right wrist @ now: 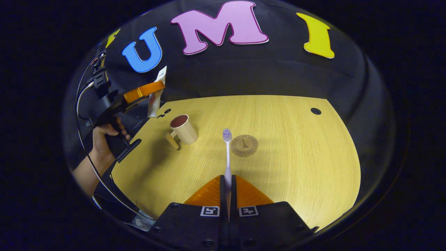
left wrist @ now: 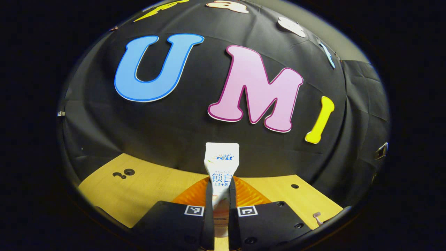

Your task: Put the toothbrush and toothpaste on the desktop into the cup, then pick up the cup and place it on the coaster on the desktop.

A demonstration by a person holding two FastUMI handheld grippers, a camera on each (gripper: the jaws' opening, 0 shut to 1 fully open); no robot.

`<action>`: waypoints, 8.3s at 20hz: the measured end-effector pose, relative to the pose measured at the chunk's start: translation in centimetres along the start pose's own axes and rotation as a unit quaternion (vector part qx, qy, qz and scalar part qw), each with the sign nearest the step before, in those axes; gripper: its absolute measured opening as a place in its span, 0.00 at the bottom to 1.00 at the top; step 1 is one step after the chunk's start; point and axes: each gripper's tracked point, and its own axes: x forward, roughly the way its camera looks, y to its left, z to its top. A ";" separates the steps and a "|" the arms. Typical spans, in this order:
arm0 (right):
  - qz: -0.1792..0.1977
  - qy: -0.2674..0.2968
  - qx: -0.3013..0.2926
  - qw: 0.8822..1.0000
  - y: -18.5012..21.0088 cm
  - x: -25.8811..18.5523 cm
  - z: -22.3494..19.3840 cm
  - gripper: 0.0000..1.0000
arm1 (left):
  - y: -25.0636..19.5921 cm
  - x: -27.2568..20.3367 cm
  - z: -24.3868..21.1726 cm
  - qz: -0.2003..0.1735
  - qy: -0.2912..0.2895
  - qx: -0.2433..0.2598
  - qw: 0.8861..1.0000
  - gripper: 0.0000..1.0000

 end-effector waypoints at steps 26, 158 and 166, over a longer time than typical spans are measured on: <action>0.014 0.032 0.032 0.999 -2.4 3.5 -2.8 0.05 | 6.7 5.3 -10.7 0.111 0.010 -0.014 0.994 0.29; -0.144 -0.153 0.170 0.963 -17.1 -5.5 -4.8 0.98 | 2.0 -1.0 -19.8 -0.014 0.434 0.114 0.894 0.30; -0.139 -0.142 0.190 0.961 -16.9 -5.4 -6.5 0.98 | -6.5 0.8 -21.0 -0.089 0.437 0.147 0.883 0.29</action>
